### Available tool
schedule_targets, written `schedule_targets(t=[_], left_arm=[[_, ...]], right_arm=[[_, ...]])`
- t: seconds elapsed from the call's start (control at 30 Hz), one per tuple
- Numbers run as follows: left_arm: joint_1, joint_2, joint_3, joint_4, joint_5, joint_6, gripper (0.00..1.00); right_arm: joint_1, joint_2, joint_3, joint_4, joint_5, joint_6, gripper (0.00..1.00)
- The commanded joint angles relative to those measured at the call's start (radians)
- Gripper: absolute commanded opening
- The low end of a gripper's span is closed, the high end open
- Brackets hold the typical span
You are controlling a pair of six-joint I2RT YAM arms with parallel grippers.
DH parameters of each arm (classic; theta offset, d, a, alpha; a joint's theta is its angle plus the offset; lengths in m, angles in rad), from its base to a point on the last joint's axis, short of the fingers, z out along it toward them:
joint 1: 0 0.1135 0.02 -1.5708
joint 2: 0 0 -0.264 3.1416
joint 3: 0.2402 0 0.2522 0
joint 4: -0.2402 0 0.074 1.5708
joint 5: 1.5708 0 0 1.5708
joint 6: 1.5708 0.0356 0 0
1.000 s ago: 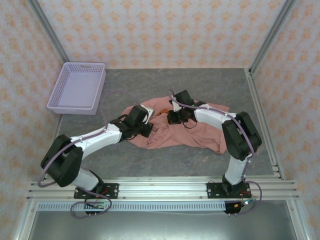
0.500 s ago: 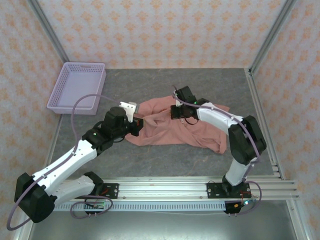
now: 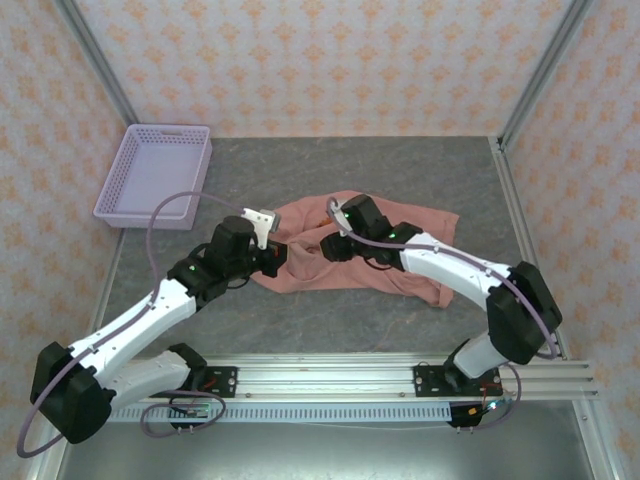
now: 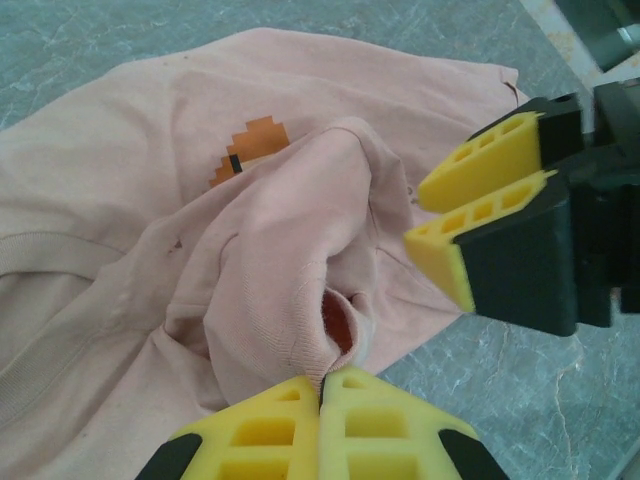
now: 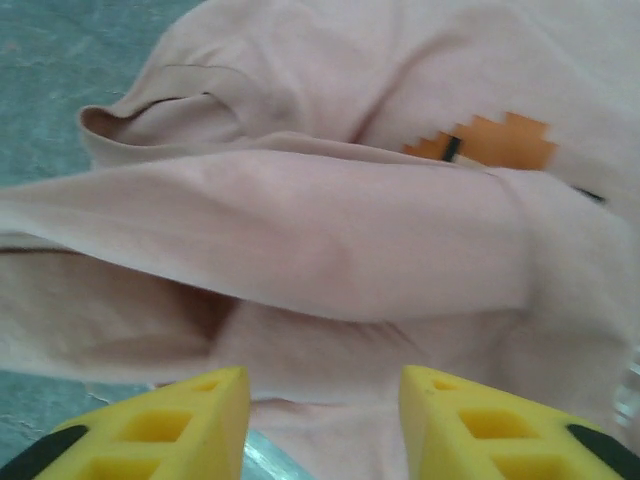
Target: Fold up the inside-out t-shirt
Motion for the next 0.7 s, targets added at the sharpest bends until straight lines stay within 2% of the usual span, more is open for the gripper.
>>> schedule_targets(t=[0.0, 0.07, 0.17, 0.37, 0.53, 0.6, 0.67], left_arm=[[0.007, 0.003, -0.002, 0.007, 0.014, 0.007, 0.0], [0.008, 0.001, -0.003, 0.005, 0.013, 0.008, 0.0], [0.008, -0.002, -0.012, 0.009, 0.01, 0.009, 0.0], [0.007, -0.002, -0.041, 0.019, 0.01, 0.007, 0.0], [0.007, -0.006, -0.063, 0.036, -0.008, -0.007, 0.0], [0.006, -0.016, -0.072, 0.045, -0.034, -0.023, 0.0], [0.008, -0.024, -0.079, 0.044, -0.061, -0.033, 0.0]], right_arm=[[-0.003, 0.084, 0.012, 0.077, -0.042, 0.047, 0.37], [-0.004, 0.121, 0.024, 0.105, -0.025, 0.084, 0.32], [-0.004, 0.185, 0.062, 0.119, -0.004, 0.115, 0.31], [-0.004, 0.318, 0.131, 0.174, 0.021, 0.178, 0.45], [-0.004, 0.414, 0.17, 0.18, 0.106, 0.194, 0.48], [-0.004, 0.421, 0.171, 0.192, 0.114, 0.198, 0.38], [-0.016, 0.386, 0.165, 0.206, 0.091, 0.186, 0.1]])
